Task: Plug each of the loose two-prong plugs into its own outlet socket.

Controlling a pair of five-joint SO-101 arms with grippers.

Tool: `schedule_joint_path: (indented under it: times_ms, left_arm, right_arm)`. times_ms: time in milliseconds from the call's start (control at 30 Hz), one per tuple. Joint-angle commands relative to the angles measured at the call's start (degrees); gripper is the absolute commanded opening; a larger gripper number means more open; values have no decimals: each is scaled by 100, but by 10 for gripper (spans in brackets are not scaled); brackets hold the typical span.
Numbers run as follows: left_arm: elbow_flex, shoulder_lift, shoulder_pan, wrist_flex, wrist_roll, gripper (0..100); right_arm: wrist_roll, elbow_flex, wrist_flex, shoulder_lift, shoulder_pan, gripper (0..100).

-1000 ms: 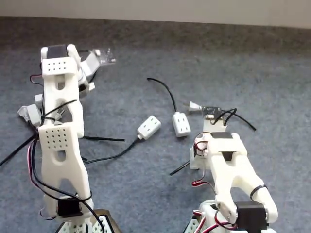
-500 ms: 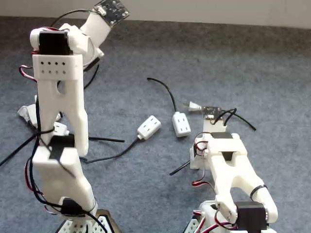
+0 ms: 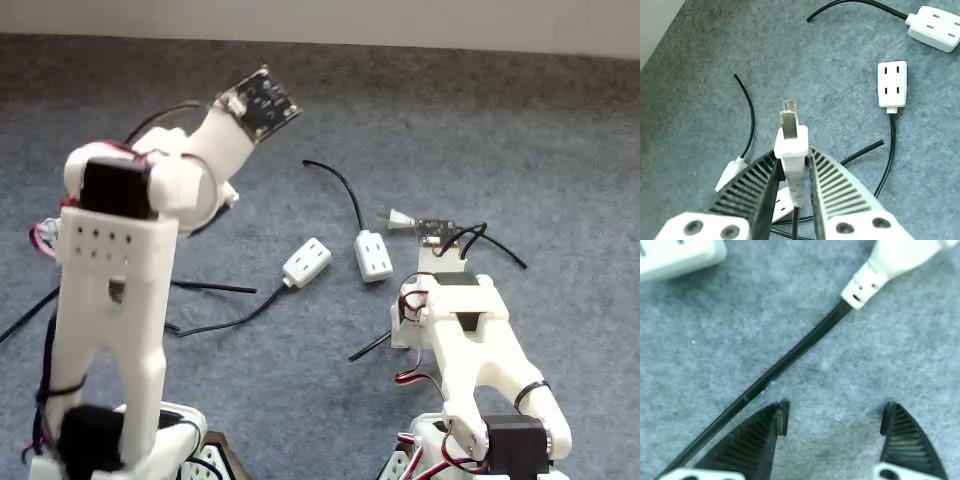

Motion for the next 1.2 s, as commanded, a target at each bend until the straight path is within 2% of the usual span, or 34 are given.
schedule_joint_path:
  times_ms: [0,200,367,800,1000,1067,1167]
  left_arm:
    - [1305,-1191,119,-888,440,6]
    - [3670,-3609,875,-2286,1204,6]
    - [4936,-5191,1464,-3156,1864,6]
    - [7925,-8084,1587,-5732,3930,6]
    - [8321,-7996,1587,-6338,4193,6]
    - [8470,-8004,1631,-6549,4193,6]
    - [8778,-8004,1877,-7279,4193,6]
  right_arm:
    - [18,4,-259,189,-75,289]
    - [18,4,-259,189,-75,289]
    - [35,4,-259,189,-75,289]
    - [35,4,-251,163,-75,289]
    - [26,-207,-119,119,-84,289]
    - [18,-629,338,119,-84,289]
    - [18,-1754,1376,119,-84,289]
